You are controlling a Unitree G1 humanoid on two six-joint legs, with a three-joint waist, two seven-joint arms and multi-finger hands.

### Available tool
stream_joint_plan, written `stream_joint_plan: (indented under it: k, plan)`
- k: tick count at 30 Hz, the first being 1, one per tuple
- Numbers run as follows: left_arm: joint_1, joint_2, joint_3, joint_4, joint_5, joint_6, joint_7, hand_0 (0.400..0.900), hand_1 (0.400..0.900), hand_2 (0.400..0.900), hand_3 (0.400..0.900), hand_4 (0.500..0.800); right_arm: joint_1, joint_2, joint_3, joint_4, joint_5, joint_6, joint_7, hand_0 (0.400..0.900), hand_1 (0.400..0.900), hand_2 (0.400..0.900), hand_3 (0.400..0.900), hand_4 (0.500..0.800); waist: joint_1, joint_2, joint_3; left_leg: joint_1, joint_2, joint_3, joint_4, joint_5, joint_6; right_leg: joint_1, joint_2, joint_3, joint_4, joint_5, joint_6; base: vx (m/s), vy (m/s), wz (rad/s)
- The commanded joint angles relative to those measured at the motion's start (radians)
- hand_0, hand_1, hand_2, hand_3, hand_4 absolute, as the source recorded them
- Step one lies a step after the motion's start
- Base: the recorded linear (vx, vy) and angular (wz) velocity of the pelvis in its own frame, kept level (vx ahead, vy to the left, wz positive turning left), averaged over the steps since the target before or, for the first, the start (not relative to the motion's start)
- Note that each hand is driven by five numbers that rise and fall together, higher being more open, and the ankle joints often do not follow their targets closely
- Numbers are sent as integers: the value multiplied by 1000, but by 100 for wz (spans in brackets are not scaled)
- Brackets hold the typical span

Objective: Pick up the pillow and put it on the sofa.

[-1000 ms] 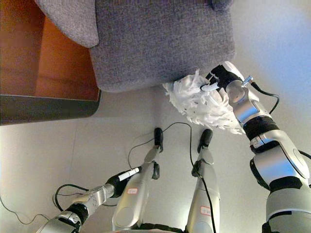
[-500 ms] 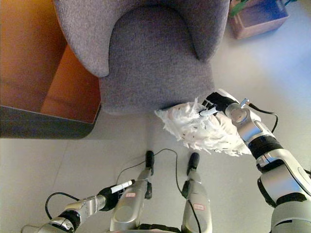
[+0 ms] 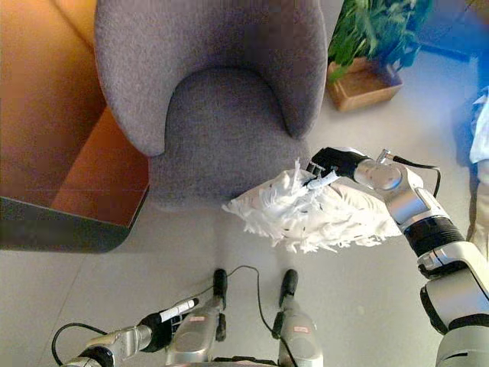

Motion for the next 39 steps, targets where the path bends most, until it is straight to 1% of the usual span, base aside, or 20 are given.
stream_joint_plan:
  k: [1,5,9,11,13,15,20,22,24,29,33,34,36,39]
  plan:
    - [55,-23,-43,75,34,27,-84,900,900,900,900,800,-94,-56,-69,-77,129,-66,43,400,400,400,400,500,9,-43,-240,52,-45,23,-6,-101,12,73,15,-18,49,-116,47,160,56,-1]
    - [72,-24,-28,102,50,48,-94,900,900,900,900,800,-183,-66,-35,-42,193,-19,118,400,400,400,400,500,20,-58,-276,82,-46,19,-6,-112,12,111,20,-19,39,-120,46,135,60,1]
    - [75,-24,-20,123,59,76,-98,900,900,900,900,800,-325,-68,43,31,236,31,203,400,400,400,400,500,36,-75,-299,103,-46,12,-6,-118,9,146,22,-27,26,-121,45,117,64,5]
    - [76,-24,-21,131,59,87,-97,900,900,900,900,800,-384,-58,83,64,258,55,222,400,400,400,400,500,42,-82,-305,109,-46,8,-6,-119,7,157,22,-28,21,-120,46,90,59,6]
    - [78,-22,-17,141,60,98,-96,900,900,900,900,800,-450,-44,118,97,289,106,242,400,400,400,400,500,52,-90,-311,113,-45,5,-6,-118,5,166,22,-33,17,-118,46,71,59,7]
    - [80,-23,-12,148,58,104,-93,900,900,900,900,800,-481,-27,133,124,308,127,233,400,400,400,400,500,59,-96,-314,116,-47,0,-6,-119,5,172,23,-35,14,-116,45,60,65,8]
    - [87,-30,0,156,29,137,-79,900,900,900,900,800,-514,16,121,145,371,187,171,400,400,400,400,500,72,-101,-319,120,-47,-5,-6,-120,5,186,20,-43,8,-114,48,68,90,9]
    - [88,-32,0,154,22,155,-78,900,900,900,900,800,-511,31,104,151,370,222,134,400,400,400,400,500,79,-100,-318,119,-48,-10,-6,-119,7,188,19,-45,8,-115,48,64,99,12]
    - [90,-31,-6,153,14,169,-77,900,900,900,900,800,-518,43,95,182,385,235,91,400,400,400,400,500,89,-98,-312,119,-47,-15,-6,-118,9,192,18,-52,8,-117,49,64,89,15]
    - [84,-21,-27,150,-20,196,-58,900,900,900,900,800,-559,64,88,270,431,221,-8,400,400,400,400,500,116,-103,-294,116,-46,-36,-6,-118,11,198,20,-65,10,-117,49,73,42,19]
    - [72,-10,-45,140,-53,212,-36,900,900,900,900,800,-604,64,92,321,452,219,-108,400,400,400,400,500,135,-111,-274,99,-41,-56,-6,-116,13,184,25,-68,12,-116,49,28,-9,15]
    - [67,-7,-47,139,-57,211,-34,900,900,900,900,800,-617,56,99,337,460,215,-122,400,400,400,400,500,140,-114,-269,90,-38,-59,-6,-114,13,177,26,-70,13,-116,49,-42,-37,12]
    - [55,-2,-59,132,-89,206,-25,900,900,900,900,800,-655,37,119,369,478,217,-177,400,400,400,400,500,148,-115,-255,65,-36,-70,-6,-110,12,159,28,-71,10,-113,50,-81,-30,13]
    - [41,8,-70,123,-117,198,-29,900,900,900,900,800,-703,5,147,405,506,221,-248,400,400,400,400,500,155,-114,-234,29,-35,-84,-6,-102,12,133,28,-73,6,-111,51,-143,-19,14]
